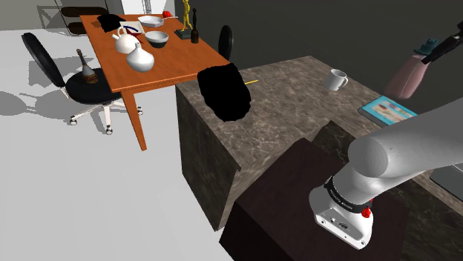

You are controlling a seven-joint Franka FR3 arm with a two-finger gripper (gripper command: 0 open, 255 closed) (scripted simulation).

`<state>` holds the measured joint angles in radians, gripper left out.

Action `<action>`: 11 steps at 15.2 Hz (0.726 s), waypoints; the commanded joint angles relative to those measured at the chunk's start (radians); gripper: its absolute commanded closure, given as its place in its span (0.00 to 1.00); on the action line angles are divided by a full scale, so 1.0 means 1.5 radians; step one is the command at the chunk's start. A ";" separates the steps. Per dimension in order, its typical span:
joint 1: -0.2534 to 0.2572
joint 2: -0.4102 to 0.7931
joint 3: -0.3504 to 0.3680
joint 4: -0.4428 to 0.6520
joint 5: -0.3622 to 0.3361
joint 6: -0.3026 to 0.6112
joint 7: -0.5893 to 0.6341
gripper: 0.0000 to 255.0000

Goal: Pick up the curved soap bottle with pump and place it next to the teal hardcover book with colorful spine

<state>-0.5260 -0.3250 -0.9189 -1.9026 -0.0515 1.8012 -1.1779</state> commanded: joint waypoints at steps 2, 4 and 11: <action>0.000 0.003 -0.005 -0.026 0.001 0.028 -0.004 1.00; 0.000 0.002 -0.008 -0.044 0.001 0.046 -0.006 1.00; -0.001 0.007 -0.021 -0.102 0.002 0.107 -0.018 1.00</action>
<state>-0.5267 -0.3154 -0.9454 -2.0444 -0.0483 1.9496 -1.1998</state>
